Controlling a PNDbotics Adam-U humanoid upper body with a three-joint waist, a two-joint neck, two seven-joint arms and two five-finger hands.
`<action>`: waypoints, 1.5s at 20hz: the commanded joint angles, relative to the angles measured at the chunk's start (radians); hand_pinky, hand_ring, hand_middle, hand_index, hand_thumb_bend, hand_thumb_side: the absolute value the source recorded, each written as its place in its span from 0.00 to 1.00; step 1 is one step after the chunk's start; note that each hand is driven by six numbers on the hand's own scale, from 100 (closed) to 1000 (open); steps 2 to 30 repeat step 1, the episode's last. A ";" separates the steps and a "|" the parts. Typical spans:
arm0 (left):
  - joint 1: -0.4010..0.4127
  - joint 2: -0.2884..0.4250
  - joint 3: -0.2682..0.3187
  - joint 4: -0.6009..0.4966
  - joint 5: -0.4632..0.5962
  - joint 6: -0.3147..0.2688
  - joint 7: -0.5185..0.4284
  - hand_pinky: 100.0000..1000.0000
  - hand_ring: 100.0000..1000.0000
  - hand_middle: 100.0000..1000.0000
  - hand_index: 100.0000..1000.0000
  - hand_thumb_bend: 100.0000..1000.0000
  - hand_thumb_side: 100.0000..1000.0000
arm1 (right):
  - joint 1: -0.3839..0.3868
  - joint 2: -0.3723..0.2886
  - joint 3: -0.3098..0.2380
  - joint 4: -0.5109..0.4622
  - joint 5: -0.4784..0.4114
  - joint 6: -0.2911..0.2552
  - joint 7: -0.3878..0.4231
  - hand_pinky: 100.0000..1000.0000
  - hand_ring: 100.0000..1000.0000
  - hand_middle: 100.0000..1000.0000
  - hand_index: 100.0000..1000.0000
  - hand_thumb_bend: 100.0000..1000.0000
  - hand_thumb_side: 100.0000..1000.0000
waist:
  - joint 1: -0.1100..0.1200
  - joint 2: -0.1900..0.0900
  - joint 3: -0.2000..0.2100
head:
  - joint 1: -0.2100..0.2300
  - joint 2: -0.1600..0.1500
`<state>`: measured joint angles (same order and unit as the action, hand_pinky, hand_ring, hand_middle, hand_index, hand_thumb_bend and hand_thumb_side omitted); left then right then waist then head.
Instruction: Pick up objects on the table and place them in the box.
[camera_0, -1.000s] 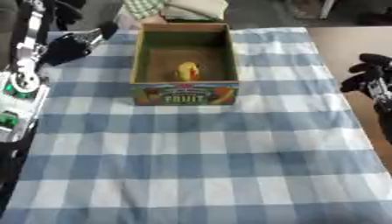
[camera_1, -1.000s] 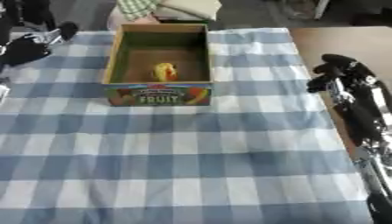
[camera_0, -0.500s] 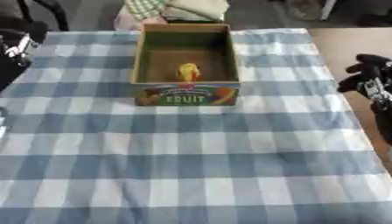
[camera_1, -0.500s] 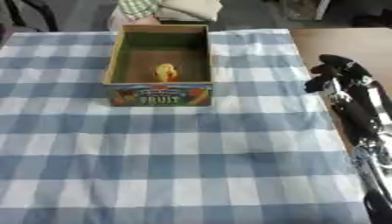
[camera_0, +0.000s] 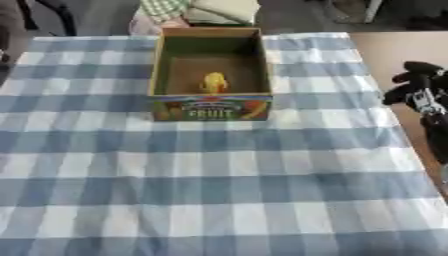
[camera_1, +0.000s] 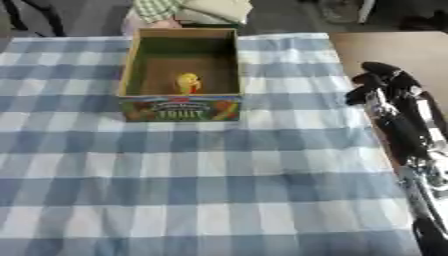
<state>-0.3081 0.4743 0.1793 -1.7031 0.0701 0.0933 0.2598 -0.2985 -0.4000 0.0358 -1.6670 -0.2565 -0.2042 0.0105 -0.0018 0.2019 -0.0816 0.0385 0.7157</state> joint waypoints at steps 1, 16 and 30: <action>-0.006 0.016 0.014 -0.009 0.001 0.000 -0.005 0.58 0.53 0.53 0.60 0.60 0.55 | -0.008 -0.023 -0.013 -0.010 -0.006 -0.001 -0.004 0.53 0.52 0.57 0.76 0.00 0.38 | 0.002 -0.018 0.001 | -0.003 -0.004; -0.006 0.016 0.014 -0.009 0.001 0.000 -0.005 0.58 0.53 0.53 0.60 0.60 0.55 | -0.008 -0.023 -0.013 -0.010 -0.006 -0.001 -0.004 0.53 0.52 0.57 0.76 0.00 0.38 | 0.002 -0.018 0.001 | -0.003 -0.004; -0.006 0.016 0.014 -0.009 0.001 0.000 -0.005 0.58 0.53 0.53 0.60 0.60 0.55 | -0.008 -0.023 -0.013 -0.010 -0.006 -0.001 -0.004 0.53 0.52 0.57 0.76 0.00 0.38 | 0.002 -0.018 0.001 | -0.003 -0.004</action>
